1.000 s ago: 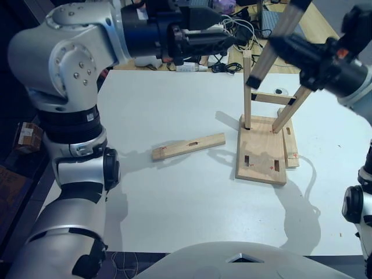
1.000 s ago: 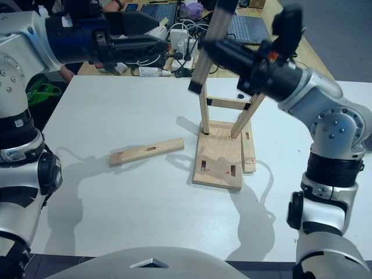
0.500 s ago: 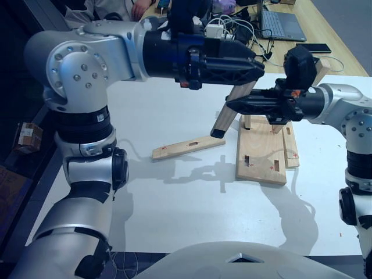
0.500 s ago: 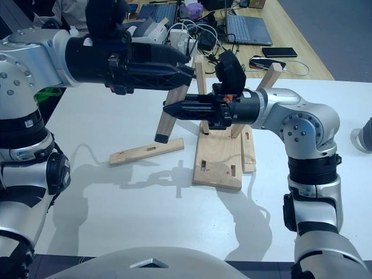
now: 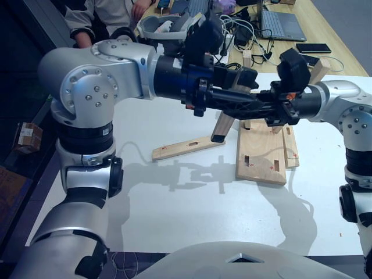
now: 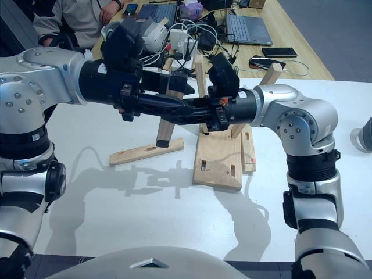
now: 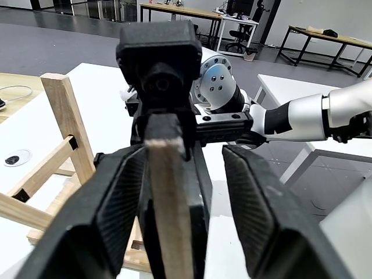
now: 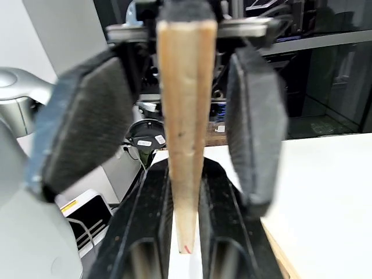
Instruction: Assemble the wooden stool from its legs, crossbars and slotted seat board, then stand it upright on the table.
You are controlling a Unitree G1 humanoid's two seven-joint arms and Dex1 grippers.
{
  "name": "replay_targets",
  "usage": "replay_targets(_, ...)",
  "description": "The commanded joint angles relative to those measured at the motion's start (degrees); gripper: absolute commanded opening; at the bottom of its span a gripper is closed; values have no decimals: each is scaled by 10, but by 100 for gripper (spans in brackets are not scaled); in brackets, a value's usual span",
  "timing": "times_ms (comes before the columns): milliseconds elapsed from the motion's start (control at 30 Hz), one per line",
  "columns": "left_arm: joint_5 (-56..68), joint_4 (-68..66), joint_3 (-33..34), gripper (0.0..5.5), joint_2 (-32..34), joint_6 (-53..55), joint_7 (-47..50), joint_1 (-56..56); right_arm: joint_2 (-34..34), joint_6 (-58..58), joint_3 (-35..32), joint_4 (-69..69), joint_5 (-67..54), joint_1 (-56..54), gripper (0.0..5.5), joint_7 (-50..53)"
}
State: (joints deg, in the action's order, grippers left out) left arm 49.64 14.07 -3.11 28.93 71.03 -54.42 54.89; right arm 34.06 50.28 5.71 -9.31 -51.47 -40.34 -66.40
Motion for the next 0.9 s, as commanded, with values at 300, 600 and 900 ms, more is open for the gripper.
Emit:
replay_targets(300, -5, 8, -17, 53, 34, -33, -24, -22, 7, -35, 26, 3, 63, -21, 38, -41)
replay_targets(600, -34, 0, -49, 48, 69, -74, -44, -28, 18, -57, 18, 23, 92, -18, 38, -56)
replay_targets(900, -41, -11, -41, 48, 100, -91, -52, -30, 50, -76, 8, 50, 120, -25, 38, -83)
